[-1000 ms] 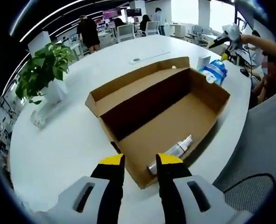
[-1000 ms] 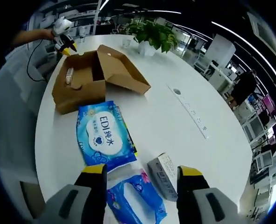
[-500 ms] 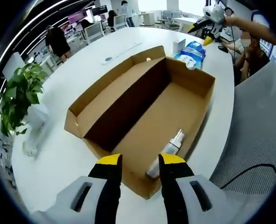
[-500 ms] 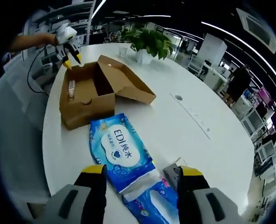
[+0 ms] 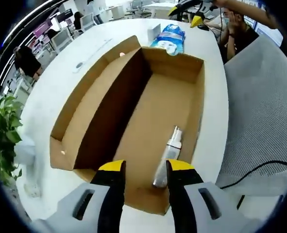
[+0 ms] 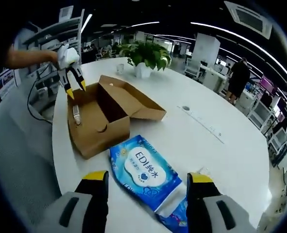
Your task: Operate the shoe box by opening the lid, removing the specified soft item, and placing it in the target area until the item is outside and the box remains undamaged.
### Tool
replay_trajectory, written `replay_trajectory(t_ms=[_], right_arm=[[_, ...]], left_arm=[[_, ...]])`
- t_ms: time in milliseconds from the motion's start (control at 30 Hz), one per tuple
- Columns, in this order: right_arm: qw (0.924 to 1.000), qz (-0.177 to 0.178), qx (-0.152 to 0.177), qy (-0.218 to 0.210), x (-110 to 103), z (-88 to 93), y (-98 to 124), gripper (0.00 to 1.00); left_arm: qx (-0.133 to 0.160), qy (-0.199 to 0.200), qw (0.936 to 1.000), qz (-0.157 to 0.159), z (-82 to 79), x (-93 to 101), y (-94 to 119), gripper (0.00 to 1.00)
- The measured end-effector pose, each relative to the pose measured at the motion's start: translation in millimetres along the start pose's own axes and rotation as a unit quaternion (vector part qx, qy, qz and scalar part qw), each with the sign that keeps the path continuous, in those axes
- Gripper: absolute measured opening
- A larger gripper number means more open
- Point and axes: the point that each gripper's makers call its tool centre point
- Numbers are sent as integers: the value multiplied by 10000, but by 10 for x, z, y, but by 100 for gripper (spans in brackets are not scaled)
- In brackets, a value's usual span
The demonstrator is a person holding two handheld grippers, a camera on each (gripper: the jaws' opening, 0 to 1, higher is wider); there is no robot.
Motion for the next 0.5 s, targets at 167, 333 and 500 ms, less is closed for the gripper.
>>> replay_trajectory(t_ms=[167,333,500], right_arm=[[9998,43,165,-43,-164,-45,2,72],[9992,78,352,-190,-329,-67,-1,79],[9976,158,550,-384,-469,-93,31,94]], left_arm=[[-74,-421,9985,334,-18,45,-86,36],[-233,-794,9946,628,8,90,-180,35],[-326,-1128,9887,932,21,173,-252,37]])
Point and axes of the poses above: the point that each gripper's makers call its tool centre point, and the gripper's own axes: y roughly backward along the fingers, x roughly to its right, z roughly out of its underside, and after that the axes turned 13 degrees about -z, right-handed
